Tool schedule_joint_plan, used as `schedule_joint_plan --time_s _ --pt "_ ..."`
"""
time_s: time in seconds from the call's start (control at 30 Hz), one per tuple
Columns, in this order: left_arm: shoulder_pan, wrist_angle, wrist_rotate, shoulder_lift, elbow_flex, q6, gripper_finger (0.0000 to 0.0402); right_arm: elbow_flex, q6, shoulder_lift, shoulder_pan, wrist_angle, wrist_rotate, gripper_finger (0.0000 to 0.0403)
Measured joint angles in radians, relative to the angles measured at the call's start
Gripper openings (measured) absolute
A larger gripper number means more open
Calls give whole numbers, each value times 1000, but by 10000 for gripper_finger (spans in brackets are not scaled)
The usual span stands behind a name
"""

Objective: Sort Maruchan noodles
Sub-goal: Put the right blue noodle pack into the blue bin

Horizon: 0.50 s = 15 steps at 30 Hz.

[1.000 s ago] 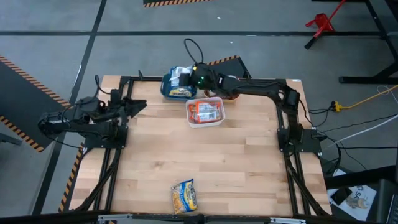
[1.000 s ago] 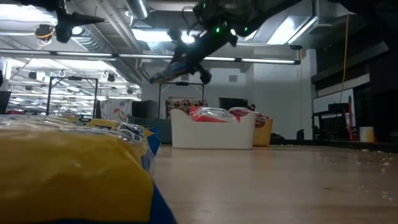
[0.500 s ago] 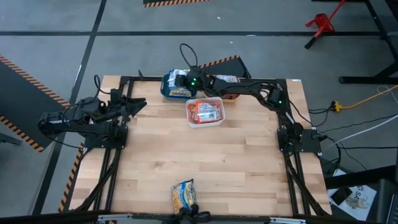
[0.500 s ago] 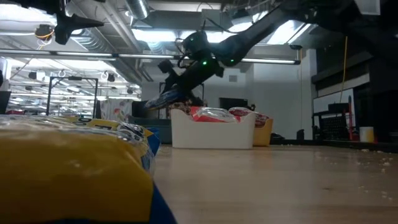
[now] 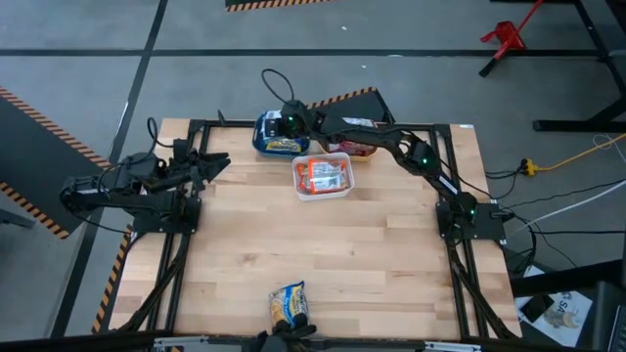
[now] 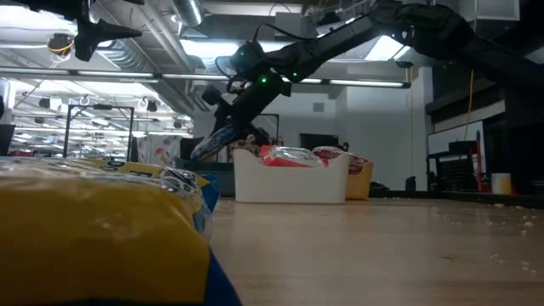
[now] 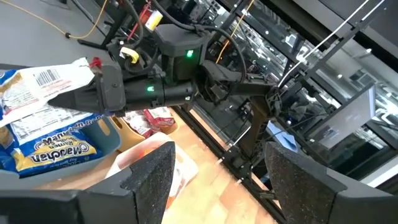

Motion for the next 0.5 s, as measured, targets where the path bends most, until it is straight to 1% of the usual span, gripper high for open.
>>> schedule_joint_plan --time_s 0.13,0.23,0.3,0.5 --pt "0 0 0 0 0 0 244 0 -3 0 0 -18 3 111" --pt "0 0 0 0 0 0 244 0 -4 0 0 -56 27 111" --pt "0 0 1 0 0 0 244 0 -6 2 -2 -60 19 115" --pt "0 0 1 0 0 0 244 0 -58 2 -7 -66 0 160"
